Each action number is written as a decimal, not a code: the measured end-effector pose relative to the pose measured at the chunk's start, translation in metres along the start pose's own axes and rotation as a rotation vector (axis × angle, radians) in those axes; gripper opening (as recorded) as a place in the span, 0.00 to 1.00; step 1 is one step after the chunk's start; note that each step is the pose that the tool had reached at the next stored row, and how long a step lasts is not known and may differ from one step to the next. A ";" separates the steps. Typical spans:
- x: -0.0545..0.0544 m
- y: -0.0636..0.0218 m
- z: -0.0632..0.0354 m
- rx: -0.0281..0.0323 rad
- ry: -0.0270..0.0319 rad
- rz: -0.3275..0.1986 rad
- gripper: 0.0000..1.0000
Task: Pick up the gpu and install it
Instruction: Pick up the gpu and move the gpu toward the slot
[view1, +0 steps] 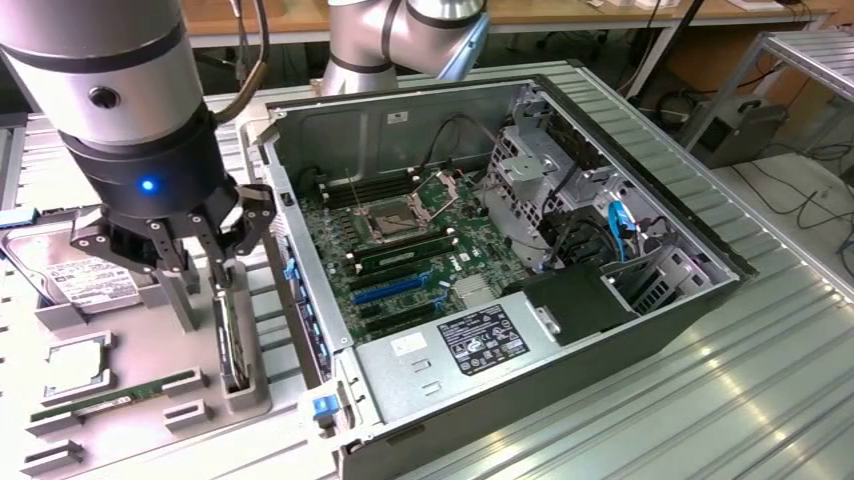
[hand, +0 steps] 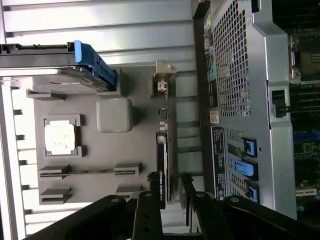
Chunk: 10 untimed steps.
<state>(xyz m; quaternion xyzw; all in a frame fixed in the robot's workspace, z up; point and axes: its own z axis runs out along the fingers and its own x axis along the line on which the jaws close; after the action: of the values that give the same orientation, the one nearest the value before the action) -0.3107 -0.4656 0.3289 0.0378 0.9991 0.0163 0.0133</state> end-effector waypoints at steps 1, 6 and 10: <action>0.000 -0.0001 0.0031 -0.0001 -0.0001 0.000 0.30; 0.000 -0.0005 0.0141 -0.0001 -0.0001 0.000 0.30; 0.001 -0.0007 0.0214 0.0000 -0.0001 0.000 0.38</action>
<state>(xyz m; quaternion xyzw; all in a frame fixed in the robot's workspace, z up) -0.3107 -0.4656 0.3075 0.0378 0.9991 0.0163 0.0133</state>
